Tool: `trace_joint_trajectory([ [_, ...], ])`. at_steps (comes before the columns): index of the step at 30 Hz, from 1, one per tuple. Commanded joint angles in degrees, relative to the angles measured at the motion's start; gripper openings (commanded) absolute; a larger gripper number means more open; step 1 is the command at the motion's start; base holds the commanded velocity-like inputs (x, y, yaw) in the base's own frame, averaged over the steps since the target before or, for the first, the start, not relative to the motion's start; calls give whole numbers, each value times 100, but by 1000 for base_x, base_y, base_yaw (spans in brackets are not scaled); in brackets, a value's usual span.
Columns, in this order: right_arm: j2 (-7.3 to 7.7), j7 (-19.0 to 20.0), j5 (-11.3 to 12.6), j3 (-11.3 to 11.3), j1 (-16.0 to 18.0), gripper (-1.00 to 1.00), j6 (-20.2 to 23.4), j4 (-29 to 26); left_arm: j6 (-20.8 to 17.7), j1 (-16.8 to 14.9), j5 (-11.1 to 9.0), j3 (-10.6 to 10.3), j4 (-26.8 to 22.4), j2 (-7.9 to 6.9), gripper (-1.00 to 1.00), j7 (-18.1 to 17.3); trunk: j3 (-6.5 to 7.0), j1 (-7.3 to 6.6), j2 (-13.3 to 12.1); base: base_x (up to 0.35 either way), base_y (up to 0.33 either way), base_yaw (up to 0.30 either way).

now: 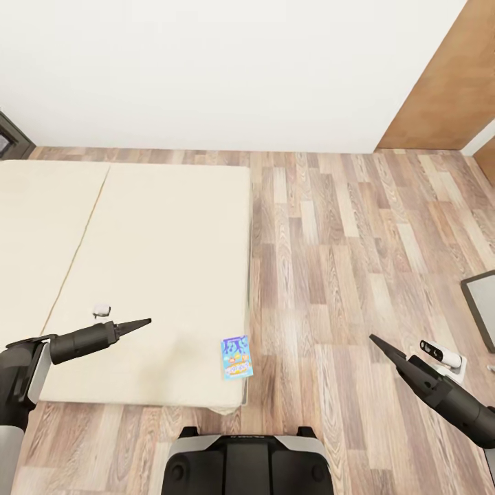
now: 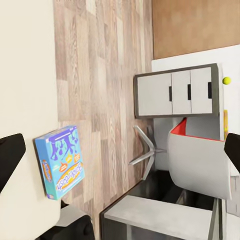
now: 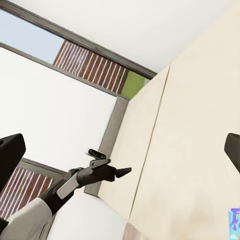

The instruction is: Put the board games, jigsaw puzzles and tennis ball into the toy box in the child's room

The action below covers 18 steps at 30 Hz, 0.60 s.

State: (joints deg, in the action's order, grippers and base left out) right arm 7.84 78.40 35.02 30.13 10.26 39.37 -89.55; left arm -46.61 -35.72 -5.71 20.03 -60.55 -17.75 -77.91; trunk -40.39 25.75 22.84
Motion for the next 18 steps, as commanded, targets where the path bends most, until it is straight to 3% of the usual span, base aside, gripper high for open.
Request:
trace_joint_trajectory([
  [1,0,8,15,2,2,100,51,-1,-59,-3,-9,1,0,-1,100,-14,3,3,8,0,0,0],
  [18,-1,8,13,2,2,100,44,-1,-59,3,-1,-7,0,7,100,-5,163,3,8,0,0,0],
])
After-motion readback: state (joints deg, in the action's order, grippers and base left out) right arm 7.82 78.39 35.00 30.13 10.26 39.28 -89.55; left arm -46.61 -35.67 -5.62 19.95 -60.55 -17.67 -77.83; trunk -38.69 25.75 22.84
